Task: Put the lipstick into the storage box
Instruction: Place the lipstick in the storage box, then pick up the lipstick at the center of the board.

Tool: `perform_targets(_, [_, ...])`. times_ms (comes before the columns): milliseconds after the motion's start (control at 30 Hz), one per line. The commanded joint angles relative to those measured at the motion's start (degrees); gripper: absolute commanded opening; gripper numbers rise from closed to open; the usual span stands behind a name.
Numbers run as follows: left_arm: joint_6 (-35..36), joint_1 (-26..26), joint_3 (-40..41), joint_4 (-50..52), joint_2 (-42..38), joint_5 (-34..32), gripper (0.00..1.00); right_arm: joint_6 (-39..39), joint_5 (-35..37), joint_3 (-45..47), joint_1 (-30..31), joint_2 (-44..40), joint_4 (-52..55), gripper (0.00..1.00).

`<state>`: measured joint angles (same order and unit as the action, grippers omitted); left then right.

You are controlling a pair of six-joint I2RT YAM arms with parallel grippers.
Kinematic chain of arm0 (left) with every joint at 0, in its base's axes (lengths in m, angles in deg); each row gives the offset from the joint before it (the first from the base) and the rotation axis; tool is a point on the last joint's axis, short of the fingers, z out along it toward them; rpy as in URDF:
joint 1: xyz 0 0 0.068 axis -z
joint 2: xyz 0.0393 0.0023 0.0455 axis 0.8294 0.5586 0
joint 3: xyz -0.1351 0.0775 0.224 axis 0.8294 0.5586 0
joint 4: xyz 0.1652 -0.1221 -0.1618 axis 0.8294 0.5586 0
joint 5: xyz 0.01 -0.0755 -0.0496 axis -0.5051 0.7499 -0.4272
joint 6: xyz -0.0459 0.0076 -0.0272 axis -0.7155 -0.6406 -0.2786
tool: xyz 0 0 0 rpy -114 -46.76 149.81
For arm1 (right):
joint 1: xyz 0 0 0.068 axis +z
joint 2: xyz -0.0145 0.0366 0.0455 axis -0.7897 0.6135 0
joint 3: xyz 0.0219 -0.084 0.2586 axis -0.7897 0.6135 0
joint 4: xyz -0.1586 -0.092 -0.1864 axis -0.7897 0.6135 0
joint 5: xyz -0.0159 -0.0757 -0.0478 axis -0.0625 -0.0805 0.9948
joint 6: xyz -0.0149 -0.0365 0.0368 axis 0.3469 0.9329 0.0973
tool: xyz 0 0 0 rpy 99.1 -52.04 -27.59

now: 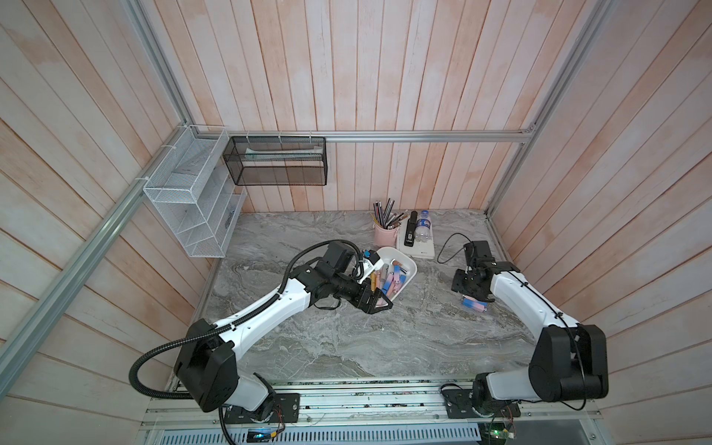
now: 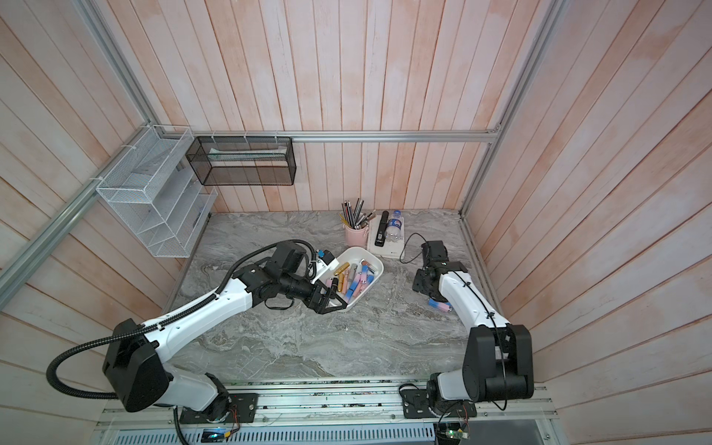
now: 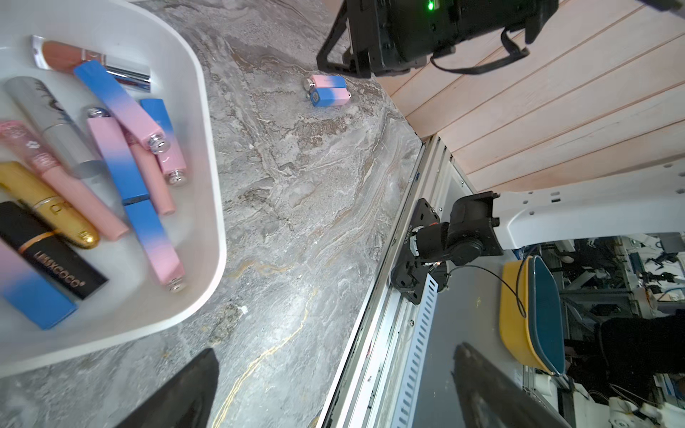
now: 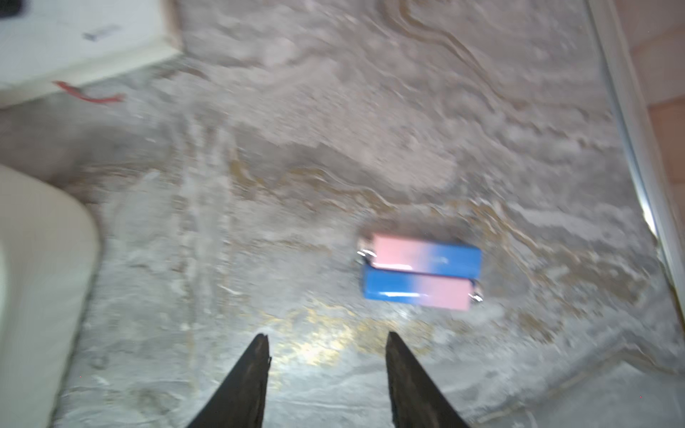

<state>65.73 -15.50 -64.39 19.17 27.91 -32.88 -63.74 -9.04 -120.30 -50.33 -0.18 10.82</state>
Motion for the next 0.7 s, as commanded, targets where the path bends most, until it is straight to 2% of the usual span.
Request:
perform_targets(0, [1.24,1.16,-3.48,-1.16,2.16,0.43,1.0,-0.58,0.86,4.43,-4.04,-4.52,-1.15,0.55])
perform_targets(100, [1.59,2.07,-4.82,-1.15,3.88,0.72,1.0,-2.37,1.76,6.42,-6.38,-5.93,-3.27,0.61])
perform_targets(233, [1.5,2.51,-5.13,-1.25,4.47,0.79,1.0,-5.2,2.56,7.37,-9.05,-5.04,-2.93,0.63])
perform_targets(467, [0.65,2.53,-3.47,-2.4,3.98,0.38,1.0,-5.94,-6.89,10.39,-16.88,-4.78,-9.99,0.66])
perform_targets(667, [-0.17,2.61,-1.6,-3.14,2.04,-1.06,1.0,-4.28,-11.27,8.04,-18.31,0.85,-11.04,0.66])
